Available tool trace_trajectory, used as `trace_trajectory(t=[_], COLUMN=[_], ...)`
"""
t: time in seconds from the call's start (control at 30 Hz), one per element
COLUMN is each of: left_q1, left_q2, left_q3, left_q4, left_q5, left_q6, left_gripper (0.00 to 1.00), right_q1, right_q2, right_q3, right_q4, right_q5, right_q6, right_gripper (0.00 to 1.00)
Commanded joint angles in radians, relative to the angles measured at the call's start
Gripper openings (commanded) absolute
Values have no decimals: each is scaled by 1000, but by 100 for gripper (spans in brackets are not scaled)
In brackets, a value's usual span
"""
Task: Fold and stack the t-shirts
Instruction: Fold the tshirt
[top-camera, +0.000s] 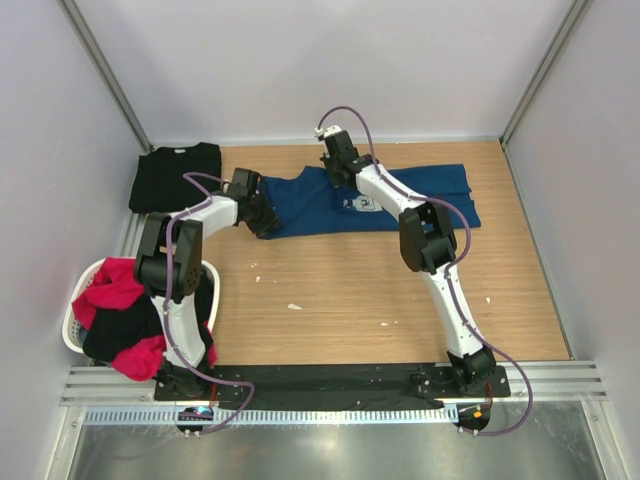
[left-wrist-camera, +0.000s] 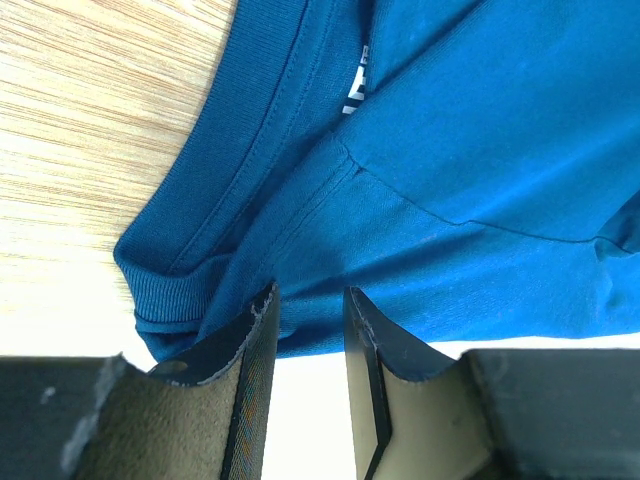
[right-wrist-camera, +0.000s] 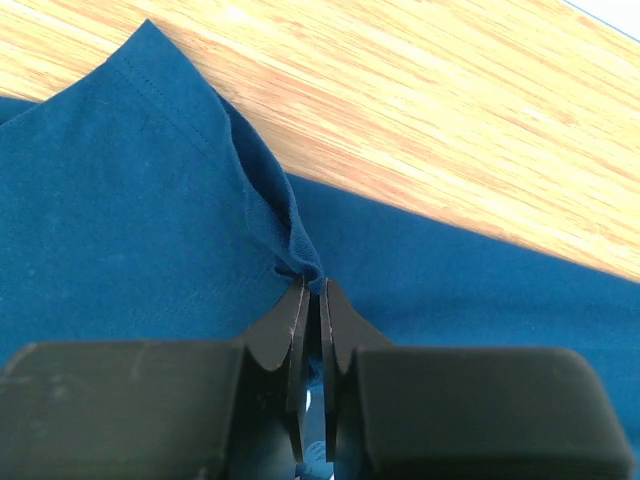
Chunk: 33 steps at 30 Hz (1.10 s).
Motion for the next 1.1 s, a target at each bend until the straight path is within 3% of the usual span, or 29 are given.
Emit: trace_trajectory(t=[0.0, 0.43, 1.07], left_q1=[12, 15, 21], left_q2=[44, 80, 99], left_q3=[8, 47, 122], left_q4=[-92, -114, -129], left_q5=[-26, -25, 3], left_q6=[36, 30, 36], left_gripper=[34, 34, 34], right_q1=[-13, 7, 60], right_q2=[-1, -171, -294], right_q3=[28, -187, -316], right_q4=[28, 65, 88], right_q5=[3, -155, -185], right_q6=[-20, -53, -106], right_gripper=[12, 1, 1])
